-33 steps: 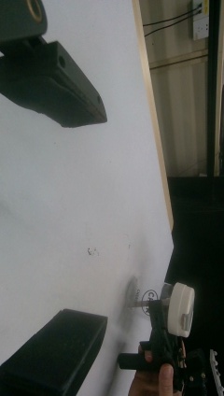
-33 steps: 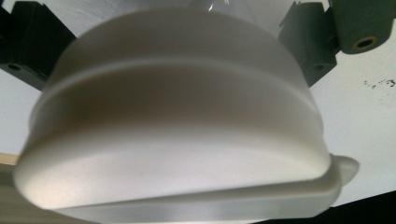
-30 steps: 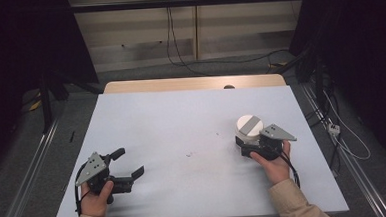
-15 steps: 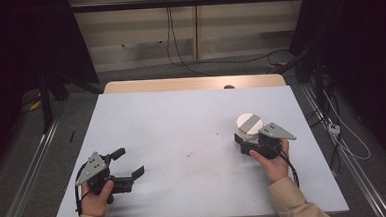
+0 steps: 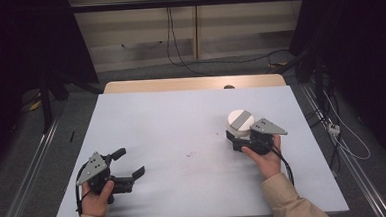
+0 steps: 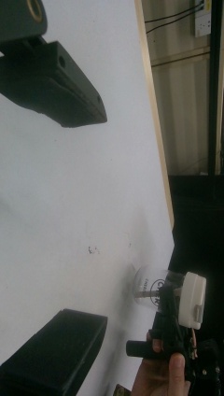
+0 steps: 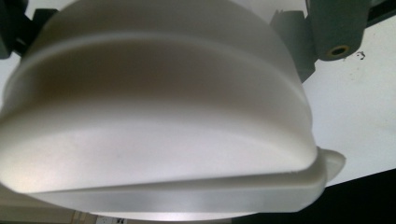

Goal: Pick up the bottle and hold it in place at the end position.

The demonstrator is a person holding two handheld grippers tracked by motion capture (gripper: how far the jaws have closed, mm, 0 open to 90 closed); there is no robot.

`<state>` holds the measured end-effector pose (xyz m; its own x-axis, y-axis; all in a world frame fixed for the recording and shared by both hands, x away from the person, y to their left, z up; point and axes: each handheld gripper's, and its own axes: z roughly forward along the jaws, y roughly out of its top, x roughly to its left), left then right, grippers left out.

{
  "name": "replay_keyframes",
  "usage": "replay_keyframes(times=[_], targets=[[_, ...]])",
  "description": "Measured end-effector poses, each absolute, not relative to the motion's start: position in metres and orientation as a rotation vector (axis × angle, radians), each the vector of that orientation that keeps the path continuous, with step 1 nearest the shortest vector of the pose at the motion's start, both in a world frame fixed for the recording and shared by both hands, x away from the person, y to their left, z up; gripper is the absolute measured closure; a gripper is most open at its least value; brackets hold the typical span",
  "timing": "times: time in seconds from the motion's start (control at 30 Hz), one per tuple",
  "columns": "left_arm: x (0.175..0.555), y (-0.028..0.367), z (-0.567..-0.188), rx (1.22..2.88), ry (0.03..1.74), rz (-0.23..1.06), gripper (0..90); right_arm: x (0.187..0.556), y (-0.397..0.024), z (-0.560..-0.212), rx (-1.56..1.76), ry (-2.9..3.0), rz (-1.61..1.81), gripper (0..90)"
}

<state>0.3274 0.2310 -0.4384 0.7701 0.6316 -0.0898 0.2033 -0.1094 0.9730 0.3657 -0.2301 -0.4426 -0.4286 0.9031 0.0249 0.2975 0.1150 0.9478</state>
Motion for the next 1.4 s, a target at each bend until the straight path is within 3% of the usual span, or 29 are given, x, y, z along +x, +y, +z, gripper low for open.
replay_keyframes(times=[1.4], targets=[[0.327,0.230,-0.438,1.675,0.662,0.404,4.2,0.387,-0.188,-0.438,1.114,1.862,1.383,18.7]])
